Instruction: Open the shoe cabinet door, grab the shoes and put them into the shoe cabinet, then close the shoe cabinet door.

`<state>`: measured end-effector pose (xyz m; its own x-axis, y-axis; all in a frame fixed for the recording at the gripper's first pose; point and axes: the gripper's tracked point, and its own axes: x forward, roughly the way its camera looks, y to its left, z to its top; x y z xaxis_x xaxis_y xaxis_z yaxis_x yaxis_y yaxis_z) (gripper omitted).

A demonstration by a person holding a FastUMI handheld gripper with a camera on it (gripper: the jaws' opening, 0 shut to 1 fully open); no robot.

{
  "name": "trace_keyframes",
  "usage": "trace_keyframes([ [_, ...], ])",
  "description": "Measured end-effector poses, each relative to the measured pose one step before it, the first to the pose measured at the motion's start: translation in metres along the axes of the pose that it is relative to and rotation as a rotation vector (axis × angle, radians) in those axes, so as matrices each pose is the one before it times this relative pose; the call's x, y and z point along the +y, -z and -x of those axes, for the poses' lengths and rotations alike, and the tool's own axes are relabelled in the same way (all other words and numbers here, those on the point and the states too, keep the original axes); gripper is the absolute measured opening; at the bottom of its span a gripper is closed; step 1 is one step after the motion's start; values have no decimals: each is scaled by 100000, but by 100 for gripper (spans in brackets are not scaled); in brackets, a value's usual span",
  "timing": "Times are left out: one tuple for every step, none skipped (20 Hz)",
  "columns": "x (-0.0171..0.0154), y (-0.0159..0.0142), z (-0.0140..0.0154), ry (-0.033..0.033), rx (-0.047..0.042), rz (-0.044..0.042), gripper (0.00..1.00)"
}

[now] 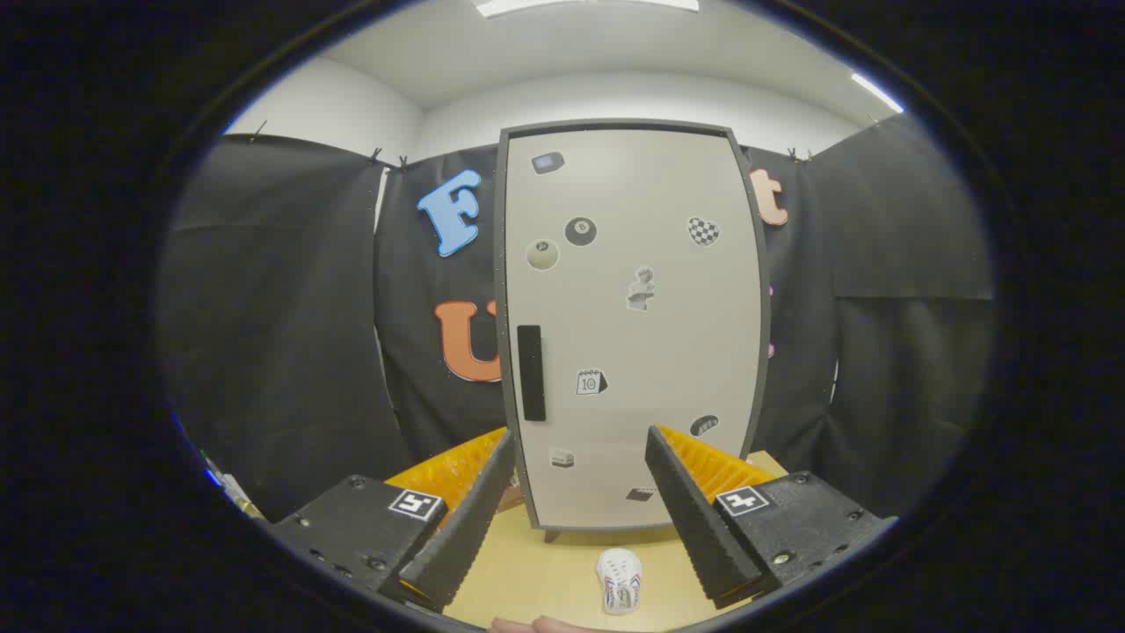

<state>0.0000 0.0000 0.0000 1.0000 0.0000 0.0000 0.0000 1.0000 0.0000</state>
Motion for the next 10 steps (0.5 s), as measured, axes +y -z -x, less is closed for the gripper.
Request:
trace_keyframes([
  [239, 296, -271, -1139, 756, -153, 98],
  [-6, 146, -247, -429, 398, -54, 98],
  [-211, -28, -343, 404, -405, 68, 98],
  [-221, 64, -252, 984, -368, -65, 98],
  [-84, 133, -228, 458, -85, -187, 98],
  [155, 281, -364, -164, 197, -379, 98],
  [110, 183, -426, -234, 60, -190, 98],
  [9, 114, -521, 51, -95, 139, 98],
  [-83, 81, -673, 475, -62, 57, 98],
  [148, 266, -677, -212, 402, -41, 98],
])
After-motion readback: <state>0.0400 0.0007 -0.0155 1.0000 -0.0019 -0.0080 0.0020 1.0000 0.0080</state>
